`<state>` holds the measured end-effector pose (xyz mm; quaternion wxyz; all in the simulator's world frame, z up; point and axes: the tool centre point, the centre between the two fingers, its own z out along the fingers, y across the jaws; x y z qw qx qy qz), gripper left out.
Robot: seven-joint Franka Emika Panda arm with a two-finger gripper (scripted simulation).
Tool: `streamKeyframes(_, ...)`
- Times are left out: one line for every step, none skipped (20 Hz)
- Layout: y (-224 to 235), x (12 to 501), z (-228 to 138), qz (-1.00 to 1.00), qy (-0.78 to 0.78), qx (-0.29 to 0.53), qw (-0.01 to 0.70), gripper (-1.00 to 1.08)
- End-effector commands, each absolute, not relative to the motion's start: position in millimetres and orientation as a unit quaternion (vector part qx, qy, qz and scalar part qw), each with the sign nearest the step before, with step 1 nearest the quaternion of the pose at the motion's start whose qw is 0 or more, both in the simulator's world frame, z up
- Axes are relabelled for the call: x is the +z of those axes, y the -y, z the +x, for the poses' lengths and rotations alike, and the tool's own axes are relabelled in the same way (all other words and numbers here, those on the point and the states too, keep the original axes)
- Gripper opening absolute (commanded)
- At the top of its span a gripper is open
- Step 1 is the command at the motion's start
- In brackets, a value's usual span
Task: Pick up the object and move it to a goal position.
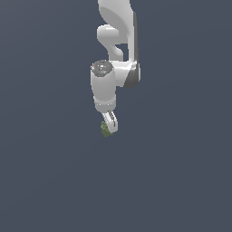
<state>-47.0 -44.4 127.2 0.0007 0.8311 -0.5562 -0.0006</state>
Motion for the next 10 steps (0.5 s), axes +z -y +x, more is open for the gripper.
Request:
streamKeyframes(45.4, 126.5, -48.1, 0.822, 0.570, 0.000, 0.000, 1.00)
streamKeyframes(45.7, 126.2, -48.4, 0.820, 0.573, 0.000, 0.000, 1.00)
streamKeyframes(45.9, 126.0, -48.7, 0.818, 0.576, 0.000, 0.000, 1.00)
streamKeyframes(46.1, 125.9, -48.8, 0.816, 0.578, 0.000, 0.000, 1.00)
streamKeyframes(46.2, 125.8, -49.0, 0.815, 0.580, 0.000, 0.000, 1.00)
streamKeyframes(46.3, 125.7, -49.1, 0.814, 0.581, 0.000, 0.000, 1.00)
streamKeyframes(46.3, 125.7, -49.1, 0.814, 0.581, 0.000, 0.000, 1.00)
streamKeyframes(46.2, 125.8, -49.0, 0.815, 0.579, 0.000, 0.000, 1.00)
streamKeyframes(46.2, 125.5, -49.0, 0.815, 0.579, 0.000, 0.000, 1.00)
streamKeyframes(46.1, 124.5, -49.0, 0.815, 0.579, 0.000, 0.000, 1.00)
